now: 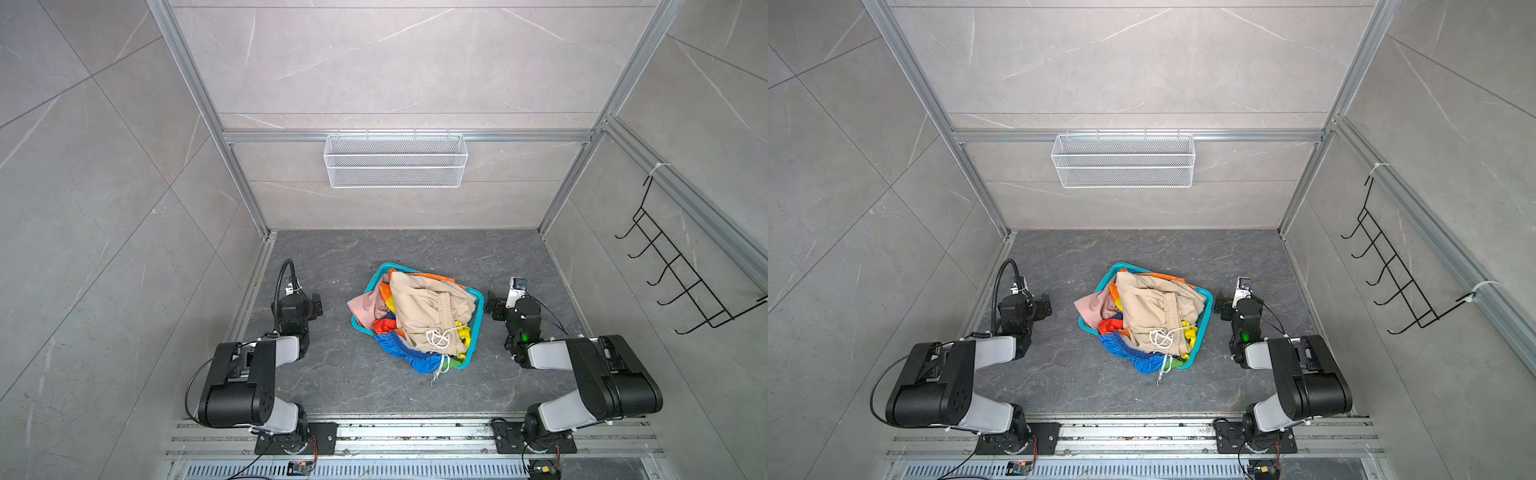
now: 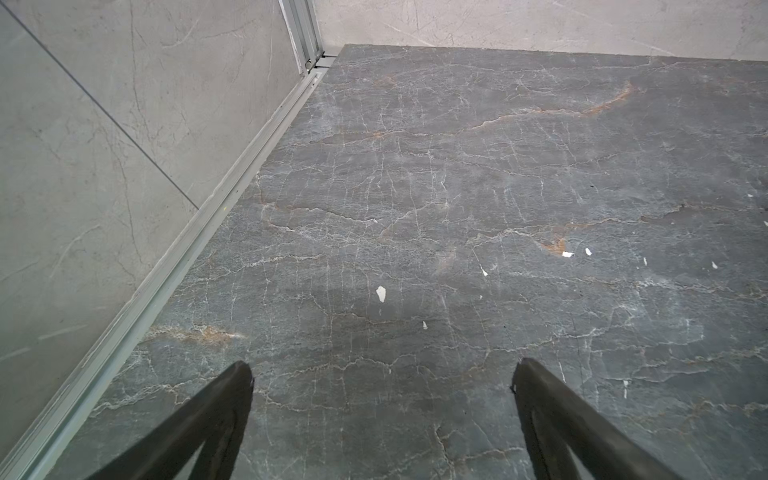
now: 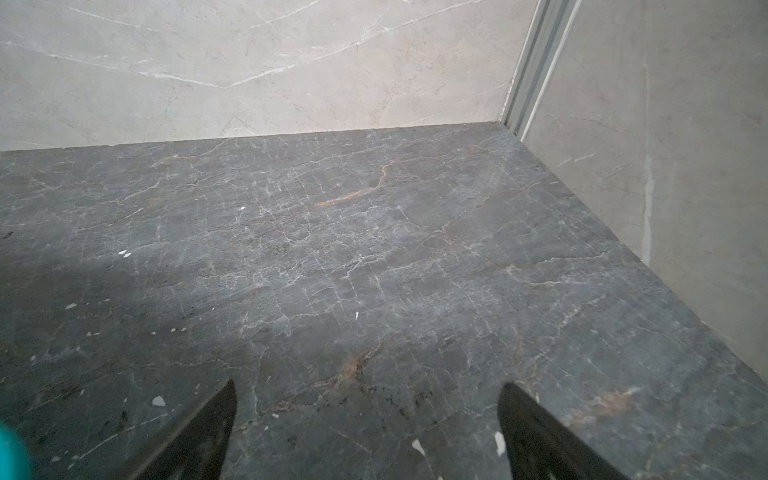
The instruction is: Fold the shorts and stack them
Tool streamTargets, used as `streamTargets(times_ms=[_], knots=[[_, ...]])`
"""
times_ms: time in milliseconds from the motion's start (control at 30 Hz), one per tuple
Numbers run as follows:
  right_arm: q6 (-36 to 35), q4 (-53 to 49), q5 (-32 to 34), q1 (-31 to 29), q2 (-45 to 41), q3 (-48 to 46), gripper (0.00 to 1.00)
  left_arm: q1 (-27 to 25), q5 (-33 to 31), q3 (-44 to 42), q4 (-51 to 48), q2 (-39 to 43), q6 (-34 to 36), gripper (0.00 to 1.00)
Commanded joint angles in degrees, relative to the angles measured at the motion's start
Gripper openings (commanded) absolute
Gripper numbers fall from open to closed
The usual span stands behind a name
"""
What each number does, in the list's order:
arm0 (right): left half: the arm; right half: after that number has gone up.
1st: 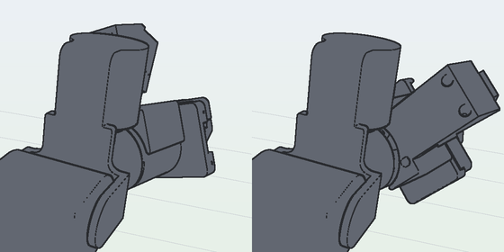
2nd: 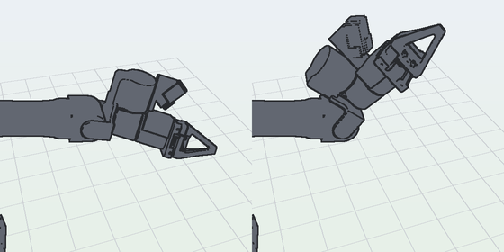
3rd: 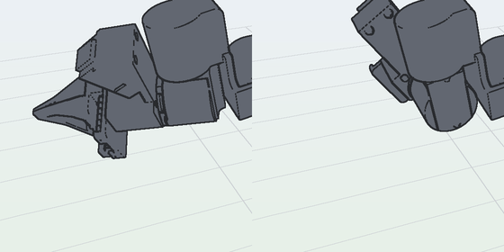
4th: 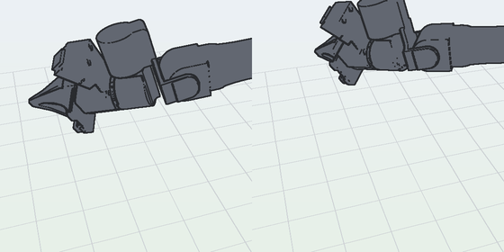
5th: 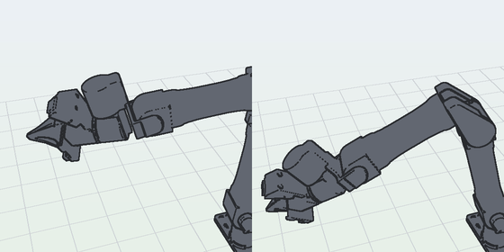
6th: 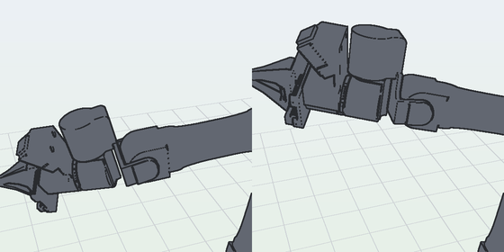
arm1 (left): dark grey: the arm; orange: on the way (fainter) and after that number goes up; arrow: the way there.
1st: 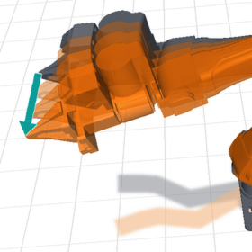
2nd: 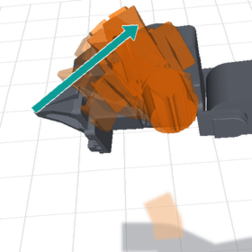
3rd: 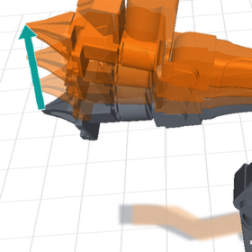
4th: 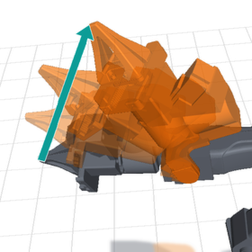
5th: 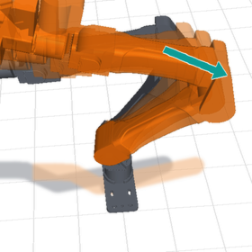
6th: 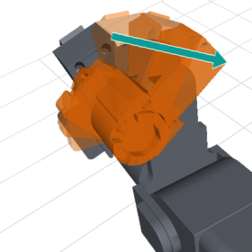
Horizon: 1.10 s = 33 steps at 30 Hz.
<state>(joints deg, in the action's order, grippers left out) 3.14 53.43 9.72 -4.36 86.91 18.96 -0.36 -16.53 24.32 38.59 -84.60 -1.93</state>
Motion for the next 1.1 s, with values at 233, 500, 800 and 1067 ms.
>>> streamTargets(times_ms=[233, 500, 800, 1067], knots=[[-1.0, -0.1, -2.1, 0.0, 0.2, 0.6, 0.99, 0.2, -1.1, 0.7, 1.3, 0.3, -0.4, 1.0], [-1.0, -0.1, -2.1, 0.0, 0.2, 0.6, 0.99, 0.2, -1.1, 0.8, 1.3, 0.3, -0.4, 1.0], [-1.0, -0.1, -2.1, 0.0, 0.2, 0.6, 0.99, 0.2, -1.1, 0.8, 1.2, 0.3, -0.4, 1.0], [-0.7, 0.7, 1.0, -0.2, -0.1, 0.3, 0.99, 0.2, -4.2, 6.5, -11.9, 3.2, -1.1, 0.99]])
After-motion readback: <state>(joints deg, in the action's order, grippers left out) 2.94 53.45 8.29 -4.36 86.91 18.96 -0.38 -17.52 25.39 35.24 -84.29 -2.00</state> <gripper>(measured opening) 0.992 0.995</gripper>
